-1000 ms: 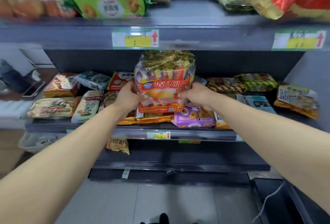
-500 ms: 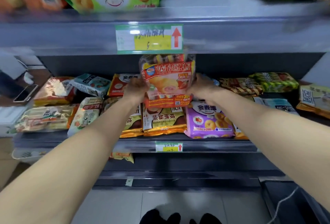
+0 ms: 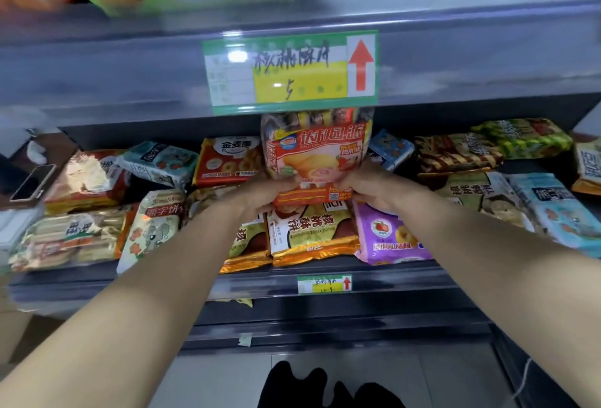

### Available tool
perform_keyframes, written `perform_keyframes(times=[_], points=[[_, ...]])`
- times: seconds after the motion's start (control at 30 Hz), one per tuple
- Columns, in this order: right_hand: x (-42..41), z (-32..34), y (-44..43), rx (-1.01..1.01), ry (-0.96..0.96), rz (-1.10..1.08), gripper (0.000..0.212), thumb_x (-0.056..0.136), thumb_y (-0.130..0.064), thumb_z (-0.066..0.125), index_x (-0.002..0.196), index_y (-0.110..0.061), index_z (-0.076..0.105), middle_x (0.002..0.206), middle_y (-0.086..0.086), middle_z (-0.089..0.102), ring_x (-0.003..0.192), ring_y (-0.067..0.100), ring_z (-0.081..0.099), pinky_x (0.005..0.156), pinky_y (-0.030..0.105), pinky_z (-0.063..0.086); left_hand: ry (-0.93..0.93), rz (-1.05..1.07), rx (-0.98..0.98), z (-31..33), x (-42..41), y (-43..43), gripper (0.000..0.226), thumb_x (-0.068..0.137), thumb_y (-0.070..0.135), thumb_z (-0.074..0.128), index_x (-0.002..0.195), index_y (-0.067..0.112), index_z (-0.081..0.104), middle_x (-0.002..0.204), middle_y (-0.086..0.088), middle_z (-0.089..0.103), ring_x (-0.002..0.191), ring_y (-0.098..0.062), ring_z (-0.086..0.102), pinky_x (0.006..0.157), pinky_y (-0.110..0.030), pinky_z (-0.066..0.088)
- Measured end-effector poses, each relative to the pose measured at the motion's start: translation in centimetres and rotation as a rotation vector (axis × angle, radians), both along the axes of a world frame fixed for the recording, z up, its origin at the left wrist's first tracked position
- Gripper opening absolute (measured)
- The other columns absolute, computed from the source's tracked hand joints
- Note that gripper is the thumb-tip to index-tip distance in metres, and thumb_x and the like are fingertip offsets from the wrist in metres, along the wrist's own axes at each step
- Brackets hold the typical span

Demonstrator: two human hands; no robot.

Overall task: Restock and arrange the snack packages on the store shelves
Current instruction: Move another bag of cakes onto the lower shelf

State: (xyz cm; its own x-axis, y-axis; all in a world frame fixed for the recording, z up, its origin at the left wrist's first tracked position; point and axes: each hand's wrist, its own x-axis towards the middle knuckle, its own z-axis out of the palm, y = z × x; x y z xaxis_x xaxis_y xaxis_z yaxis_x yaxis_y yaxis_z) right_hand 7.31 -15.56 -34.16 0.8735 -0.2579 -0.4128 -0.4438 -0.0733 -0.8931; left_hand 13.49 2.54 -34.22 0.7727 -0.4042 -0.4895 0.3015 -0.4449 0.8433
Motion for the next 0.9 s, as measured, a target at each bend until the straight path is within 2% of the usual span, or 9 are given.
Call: perform_keyframes(times=[0.1, 0.23, 0.3, 0.37, 0.47, 0.57, 0.7, 0.8, 0.9], points=[[0.4, -0.7, -0.2, 0.046, 0.013, 0.0, 0.036, 0.083, 0.011, 0.056, 0.109, -0.013, 0.061, 0.111, 0.006, 0.066, 0.094, 0.015, 0.059, 0.075, 0.028, 0.047, 0.034, -0.016, -0.002, -0.2, 0.4, -0.1, 0.042, 0.082, 0.037, 0.069, 0.119, 0.024, 0.055, 0.115, -0.001, 0.067, 0.085, -0.009, 0.065, 0.07, -0.026, 0.051], [0.9, -1.4, -0.7, 0.038, 0.052, 0.016, 0.029, 0.086, 0.002, 0.058, 0.095, -0.025, 0.06, 0.104, -0.002, 0.067, 0.102, 0.016, 0.059, 0.085, 0.035, 0.049, -0.053, -0.061, 0.116, -0.1, 0.9, -0.4, 0.059, 0.08, 0.05, 0.066, 0.13, 0.026, 0.046, 0.126, 0.002, 0.056, 0.116, -0.019, 0.054, 0.08, -0.033, 0.05], [0.9, -1.5, -0.8, 0.016, 0.065, 0.032, 0.024, 0.09, -0.008, 0.059, 0.108, -0.023, 0.055, 0.107, -0.003, 0.062, 0.098, 0.012, 0.056, 0.074, 0.032, 0.049, -0.122, -0.07, 0.175, 0.1, 1.1, -0.6, 0.062, 0.08, 0.056, 0.062, 0.132, 0.027, 0.045, 0.13, 0.0, 0.054, 0.118, -0.021, 0.052, 0.071, -0.029, 0.051], [0.9, -1.7, -0.8, 0.022, 0.069, 0.037, 0.038, 0.091, -0.015, 0.059, 0.126, -0.021, 0.045, 0.118, -0.003, 0.057, 0.101, 0.013, 0.053, 0.063, 0.029, 0.051, -0.162, -0.065, 0.207, 0.2, 1.3, -0.6, 0.058, 0.08, 0.058, 0.06, 0.129, 0.028, 0.048, 0.132, -0.003, 0.055, 0.108, -0.021, 0.056, 0.064, -0.026, 0.052], [1.0, -1.8, -0.9, 0.05, 0.057, 0.044, 0.049, 0.092, -0.023, 0.059, 0.135, -0.024, 0.036, 0.13, -0.001, 0.049, 0.112, 0.019, 0.049, 0.058, 0.031, 0.056, -0.199, -0.041, 0.165, -0.1, 1.2, -0.4, 0.048, 0.084, 0.054, 0.058, 0.123, 0.028, 0.05, 0.13, -0.005, 0.057, 0.112, -0.024, 0.057, 0.07, -0.031, 0.055], [1.0, -1.4, -0.7, 0.023, 0.035, 0.059, 0.048, 0.094, -0.028, 0.056, 0.135, -0.026, 0.032, 0.129, -0.004, 0.047, 0.112, 0.018, 0.048, 0.058, 0.031, 0.056, -0.283, -0.024, 0.138, 0.0, 1.1, -0.2, 0.049, 0.084, 0.055, 0.055, 0.124, 0.027, 0.047, 0.13, -0.006, 0.058, 0.107, -0.026, 0.062, 0.075, -0.036, 0.057], [0.9, -0.8, -0.3, -0.048, -0.041, 0.03, 0.05, 0.095, -0.038, 0.05, 0.136, -0.027, 0.023, 0.119, -0.005, 0.047, 0.104, 0.016, 0.051, 0.065, 0.028, 0.05, -0.381, 0.028, 0.227, 1.2, 1.2, -0.1, 0.065, 0.08, 0.068, 0.047, 0.12, 0.018, 0.053, 0.099, -0.006, 0.067, 0.065, -0.015, 0.065, 0.065, -0.032, 0.06], [0.6, -0.5, -0.1, -0.103, -0.081, 0.009, 0.053, 0.092, -0.044, 0.053, 0.132, -0.021, 0.029, 0.112, -0.003, 0.053, 0.085, 0.01, 0.055, 0.062, 0.024, 0.046, -0.379, 0.019, 0.274, 2.2, 0.8, 0.0, 0.057, 0.082, 0.069, 0.042, 0.095, 0.016, 0.058, 0.074, -0.005, 0.065, 0.055, -0.016, 0.062, 0.053, -0.024, 0.055], [0.4, 0.4, -0.3, -0.181, -0.087, 0.058, 0.041, 0.086, -0.04, 0.064, 0.118, -0.017, 0.05, 0.1, 0.001, 0.062, 0.07, 0.006, 0.056, 0.053, 0.019, 0.043, -0.401, -0.014, 0.326, 3.2, 0.7, -0.1, 0.052, 0.083, 0.071, 0.036, 0.083, 0.022, 0.054, 0.072, -0.004, 0.064, 0.057, -0.016, 0.064, 0.051, -0.022, 0.053]])
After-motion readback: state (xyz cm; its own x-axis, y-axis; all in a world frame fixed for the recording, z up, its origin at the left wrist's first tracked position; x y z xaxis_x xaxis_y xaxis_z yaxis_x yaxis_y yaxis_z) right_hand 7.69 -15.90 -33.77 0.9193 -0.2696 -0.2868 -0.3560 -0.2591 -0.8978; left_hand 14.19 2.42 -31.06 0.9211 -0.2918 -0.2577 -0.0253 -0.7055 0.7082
